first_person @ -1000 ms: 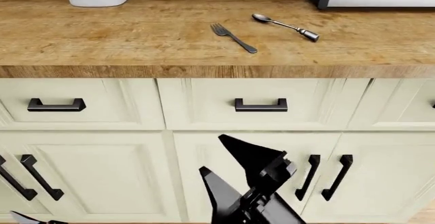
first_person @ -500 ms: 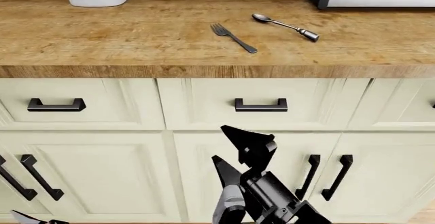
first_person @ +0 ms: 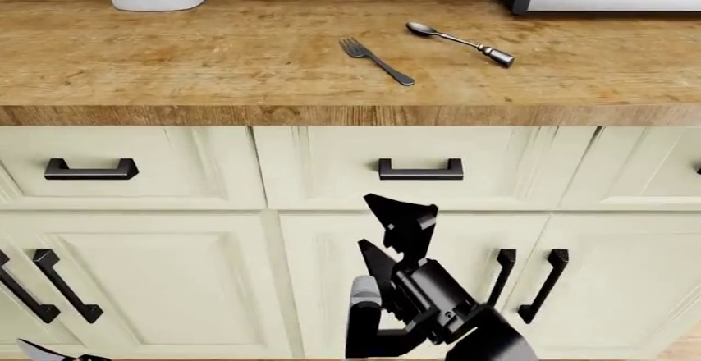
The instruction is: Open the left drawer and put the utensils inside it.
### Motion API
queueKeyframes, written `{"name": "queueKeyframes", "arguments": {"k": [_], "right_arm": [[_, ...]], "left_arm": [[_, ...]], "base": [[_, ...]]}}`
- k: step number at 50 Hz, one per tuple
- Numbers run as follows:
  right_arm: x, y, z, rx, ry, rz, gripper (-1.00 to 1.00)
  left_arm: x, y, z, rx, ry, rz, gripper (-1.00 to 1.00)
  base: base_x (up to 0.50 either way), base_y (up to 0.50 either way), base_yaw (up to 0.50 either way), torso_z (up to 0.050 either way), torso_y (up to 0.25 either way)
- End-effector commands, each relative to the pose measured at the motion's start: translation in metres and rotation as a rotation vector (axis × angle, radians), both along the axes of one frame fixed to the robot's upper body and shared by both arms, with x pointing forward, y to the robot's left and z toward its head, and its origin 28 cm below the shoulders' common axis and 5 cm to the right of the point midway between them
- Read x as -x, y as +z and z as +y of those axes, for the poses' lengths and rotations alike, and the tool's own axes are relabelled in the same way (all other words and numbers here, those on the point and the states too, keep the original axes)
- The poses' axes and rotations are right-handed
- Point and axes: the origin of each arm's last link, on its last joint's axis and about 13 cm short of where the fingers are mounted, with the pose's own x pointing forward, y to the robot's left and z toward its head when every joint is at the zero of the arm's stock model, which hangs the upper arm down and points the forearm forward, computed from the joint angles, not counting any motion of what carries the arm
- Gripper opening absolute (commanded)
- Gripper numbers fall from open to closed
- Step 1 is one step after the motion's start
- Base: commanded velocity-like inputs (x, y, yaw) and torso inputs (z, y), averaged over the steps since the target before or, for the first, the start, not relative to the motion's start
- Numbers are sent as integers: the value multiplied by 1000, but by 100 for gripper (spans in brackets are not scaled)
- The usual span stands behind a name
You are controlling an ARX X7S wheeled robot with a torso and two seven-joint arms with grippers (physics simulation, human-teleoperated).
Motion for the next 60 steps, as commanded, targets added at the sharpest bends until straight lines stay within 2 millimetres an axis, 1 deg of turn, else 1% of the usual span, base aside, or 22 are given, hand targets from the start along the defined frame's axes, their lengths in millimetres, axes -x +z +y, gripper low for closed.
{"name": "queueKeyframes", "arguments": {"k": [1, 7, 12, 20, 30, 39, 50, 60], "right_arm": [[-11, -4, -4, 55, -59, 2, 100], [-16, -9, -7, 83, -82, 14, 100], [-19, -6, -8, 86, -94, 15, 100], [-29, -10, -11, 96, -142, 27, 100], [-35, -21, -13, 129, -183, 54, 100], [-41, -17, -11, 82, -219, 55, 100], [-48, -19, -11, 69, -255, 62, 100], [-55, -25, -10, 63, -288, 79, 100]], "left_arm": [[1, 0, 0, 1, 1, -1, 100], [1, 0, 0, 0, 0, 0, 100], [1, 0, 0, 0, 0, 1, 100], [0, 0, 0, -2, 0, 2, 100], [1, 0, 0, -2, 0, 3, 100], [0, 0, 0, -2, 0, 2, 100], [0, 0, 0, 1, 1, 4, 100], [0, 0, 0, 1, 1, 8, 100]], "base": [[0, 0, 0, 0, 0], [0, 0, 0, 0, 0], [0, 0, 0, 0, 0], [0, 0, 0, 0, 0], [0, 0, 0, 0, 0], [0, 0, 0, 0, 0], [0, 0, 0, 0, 0], [0, 0, 0, 0, 0]]}}
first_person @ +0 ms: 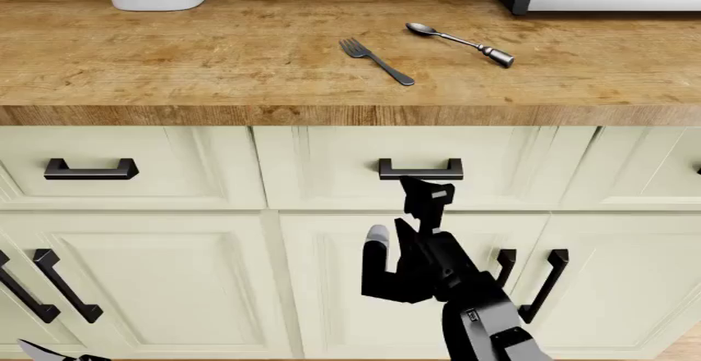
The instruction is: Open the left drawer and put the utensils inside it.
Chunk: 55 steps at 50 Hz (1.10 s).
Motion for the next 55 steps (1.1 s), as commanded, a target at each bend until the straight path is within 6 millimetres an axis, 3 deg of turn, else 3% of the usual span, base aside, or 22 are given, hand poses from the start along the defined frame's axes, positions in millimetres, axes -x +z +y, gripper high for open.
{"name": "queueKeyframes", "arguments": {"k": [1, 20, 55], "right_arm": [[-9, -6, 0, -9, -44, 15, 100], [-20, -2, -4, -24, -121, 4, 100], [-39, -11, 7, -60, -221, -62, 100]], "left_arm": [[0, 0, 0, 0, 0, 4, 100], [-1, -1, 0, -1, -1, 6, 100], [-2, -2, 0, 1, -6, 16, 100]], "base": [[0, 0, 0, 0, 0], [0, 0, 0, 0, 0], [0, 0, 0, 0, 0]]}}
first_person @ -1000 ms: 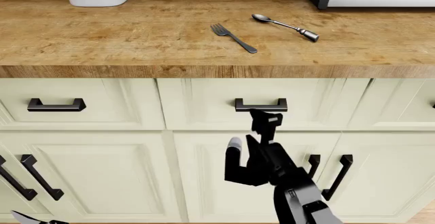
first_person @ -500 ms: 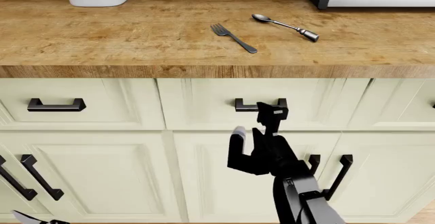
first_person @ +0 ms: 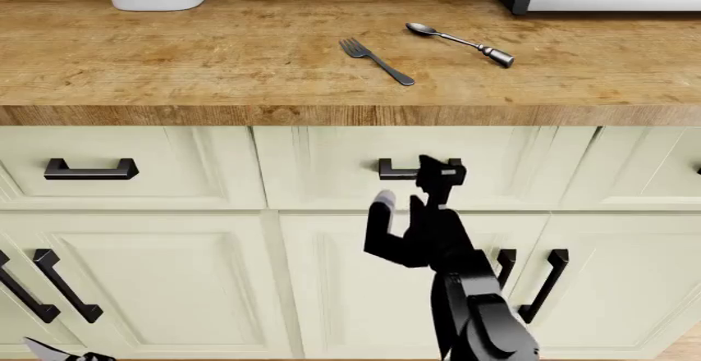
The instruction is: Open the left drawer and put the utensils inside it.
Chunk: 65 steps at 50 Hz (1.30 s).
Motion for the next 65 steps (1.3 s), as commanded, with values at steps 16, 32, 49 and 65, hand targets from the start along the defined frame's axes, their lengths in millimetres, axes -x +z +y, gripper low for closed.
{"name": "queueKeyframes", "arguments": {"k": [16, 32, 49, 65], "right_arm": [[-11, -2, 14, -12, -28, -40, 100], [-14, -11, 22, -4, -30, -53, 100], [-11, -13, 16, 15, -1, -26, -100], [-2, -26, 11, 41, 53, -6, -100]], "left_arm": [[0, 0, 0, 5, -1, -1, 100], [0, -1, 0, 6, -1, 1, 100], [-1, 0, -1, 3, -2, 1, 100], [0, 0, -1, 0, 0, -2, 100]], "base": [[0, 0, 0, 0, 0], [0, 0, 0, 0, 0], [0, 0, 0, 0, 0], [-1, 0, 0, 0, 0]]}}
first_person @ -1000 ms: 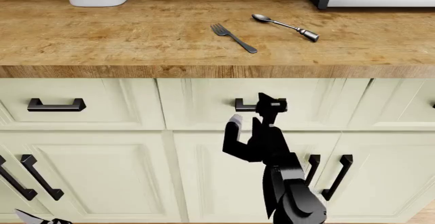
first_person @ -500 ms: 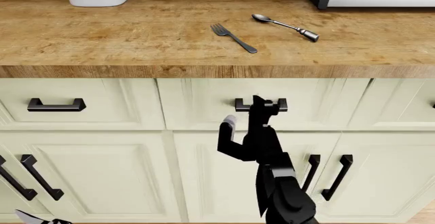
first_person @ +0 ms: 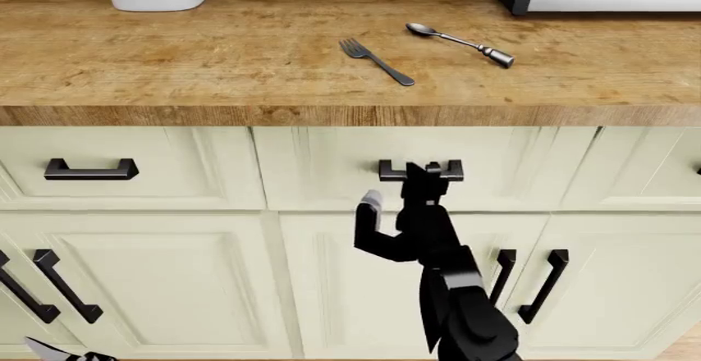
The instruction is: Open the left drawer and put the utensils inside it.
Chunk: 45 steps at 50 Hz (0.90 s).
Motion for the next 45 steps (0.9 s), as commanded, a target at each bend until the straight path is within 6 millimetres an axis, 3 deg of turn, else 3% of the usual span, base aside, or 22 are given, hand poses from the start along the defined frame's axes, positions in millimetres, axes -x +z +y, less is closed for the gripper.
{"name": "queueKeyframes", "arguments": {"k": [1, 45], "right_arm": [[11, -19, -1, 12, 51, 74, -100], [61, -25, -9, -14, 249, 10, -100]], "left_arm": [[0, 0, 0, -2, 1, -2, 100], [1, 1, 0, -4, 3, -5, 100]], "base": [[0, 0, 0, 0, 0], [0, 0, 1, 0, 0]]}}
